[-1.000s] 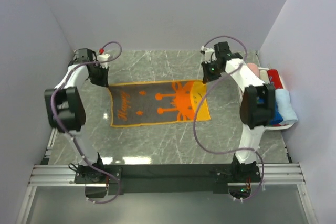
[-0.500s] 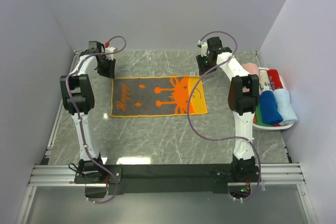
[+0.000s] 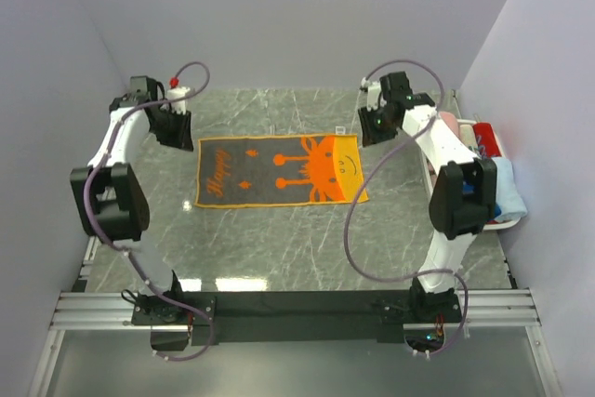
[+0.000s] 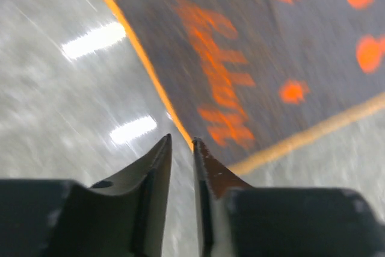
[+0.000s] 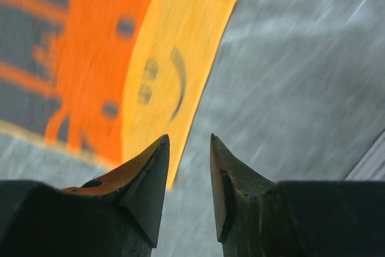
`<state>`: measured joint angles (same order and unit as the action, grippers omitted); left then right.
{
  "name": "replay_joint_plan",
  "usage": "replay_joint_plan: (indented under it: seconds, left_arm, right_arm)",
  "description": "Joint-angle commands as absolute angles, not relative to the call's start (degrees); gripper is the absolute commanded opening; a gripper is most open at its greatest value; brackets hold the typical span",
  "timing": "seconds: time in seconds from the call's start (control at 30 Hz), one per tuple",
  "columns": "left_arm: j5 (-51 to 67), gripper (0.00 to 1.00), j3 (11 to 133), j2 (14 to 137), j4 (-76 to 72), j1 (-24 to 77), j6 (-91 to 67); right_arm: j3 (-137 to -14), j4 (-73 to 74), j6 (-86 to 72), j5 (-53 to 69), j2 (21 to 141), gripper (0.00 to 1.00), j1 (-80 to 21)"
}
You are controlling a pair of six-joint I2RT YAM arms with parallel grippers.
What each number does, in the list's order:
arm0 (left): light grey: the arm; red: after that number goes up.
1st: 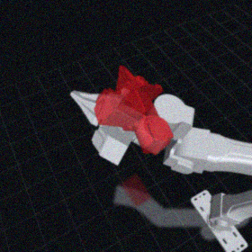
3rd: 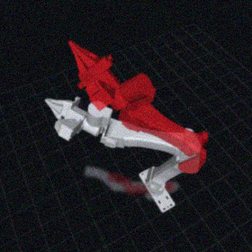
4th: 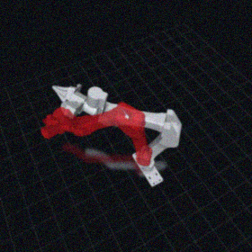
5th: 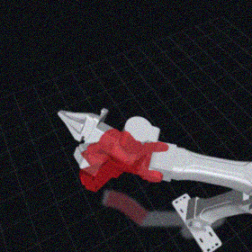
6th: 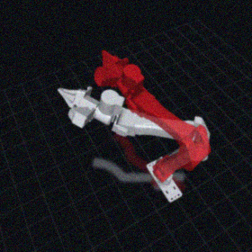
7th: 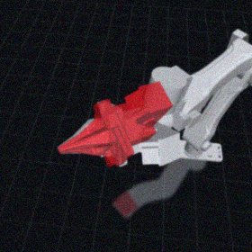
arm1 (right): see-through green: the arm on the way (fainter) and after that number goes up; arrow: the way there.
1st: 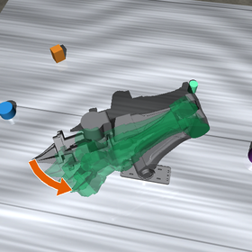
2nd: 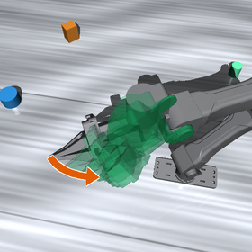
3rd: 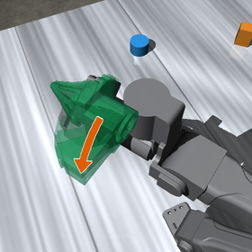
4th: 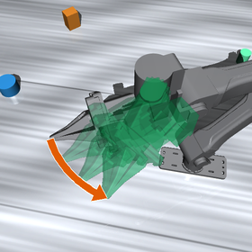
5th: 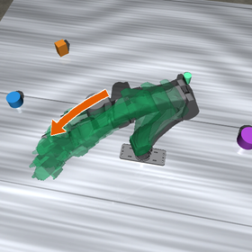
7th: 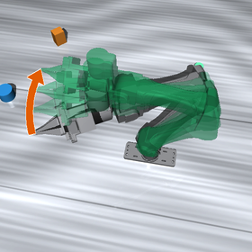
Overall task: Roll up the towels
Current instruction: Flatten the towel
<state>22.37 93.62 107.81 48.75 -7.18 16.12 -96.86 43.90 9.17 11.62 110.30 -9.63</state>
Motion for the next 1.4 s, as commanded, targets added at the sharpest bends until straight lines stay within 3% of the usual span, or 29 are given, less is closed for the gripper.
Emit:
replay_joint_plan:
  seconds: [0.0,0.1,0.23,0.33,0.7,1.37]
  left_arm:
    - [26.63,0.26,85.54,101.79,53.88,-6.77,20.04]
    - [25.67,0.23,78.15,98.09,51.61,-6.42,19.43]
    - [23.12,0.15,72.09,98.0,49.4,-5.28,18.81]
    - [22.07,0.08,70.67,99.58,48.0,-4.66,18.81]
    - [18.37,0.04,71.02,103.18,47.02,-3.69,19.34]
    - [17.15,0.05,66.54,105.73,44.03,-2.55,18.46]
  right_arm:
    - [-86.33,45.36,8.61,13.28,102.93,0.39,-11.86]
    - [-78.94,44.21,8.7,13.27,99.06,0.31,-14.06]
    - [-73.31,42.37,7.56,13.45,98.35,0.1,-16.17]
    - [-72.16,41.22,5.98,12.57,99.93,0.05,-16.96]
    - [-76.64,42.45,5.62,9.76,107.58,0.01,-18.55]
    - [-72.34,42.45,7.21,3.78,108.1,0.0,-18.55]
